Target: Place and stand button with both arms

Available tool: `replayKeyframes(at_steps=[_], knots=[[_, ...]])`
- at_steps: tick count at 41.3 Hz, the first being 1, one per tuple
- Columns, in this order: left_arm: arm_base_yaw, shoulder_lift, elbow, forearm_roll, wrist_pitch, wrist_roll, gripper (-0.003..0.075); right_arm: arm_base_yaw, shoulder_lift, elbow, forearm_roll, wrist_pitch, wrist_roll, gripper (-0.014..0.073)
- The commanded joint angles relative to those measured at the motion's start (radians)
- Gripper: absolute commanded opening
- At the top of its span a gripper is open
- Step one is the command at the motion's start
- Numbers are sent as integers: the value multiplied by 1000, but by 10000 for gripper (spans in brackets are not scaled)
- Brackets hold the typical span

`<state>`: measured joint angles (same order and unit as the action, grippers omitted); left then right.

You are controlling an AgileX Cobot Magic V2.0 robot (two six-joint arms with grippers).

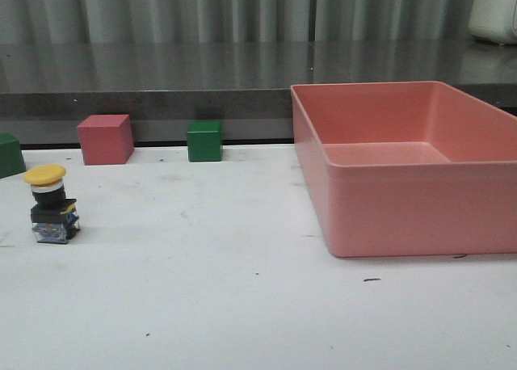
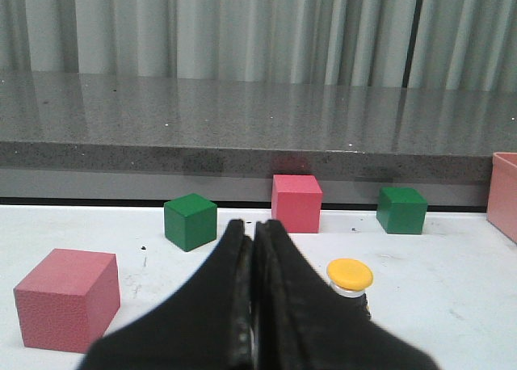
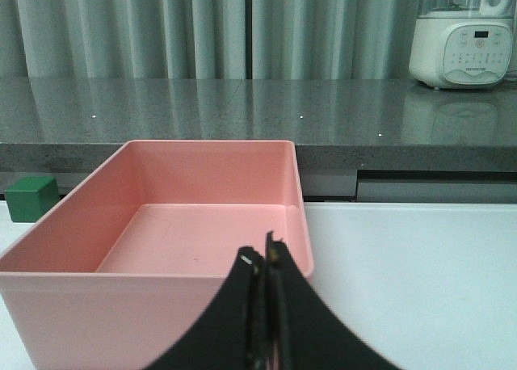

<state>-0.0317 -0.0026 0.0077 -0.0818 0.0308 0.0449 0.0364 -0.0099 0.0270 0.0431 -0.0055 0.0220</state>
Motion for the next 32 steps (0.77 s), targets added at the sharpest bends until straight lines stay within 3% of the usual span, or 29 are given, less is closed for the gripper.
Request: replayKeyframes(at_steps=[1,32], knots=[[2,-23,15,-4,-82,-6,-20,-6,-20,-3,-20,-69,18,-68],[2,-23,15,-4,-82,-6,-20,-6,-19,-3,-20,-52,18,-68]])
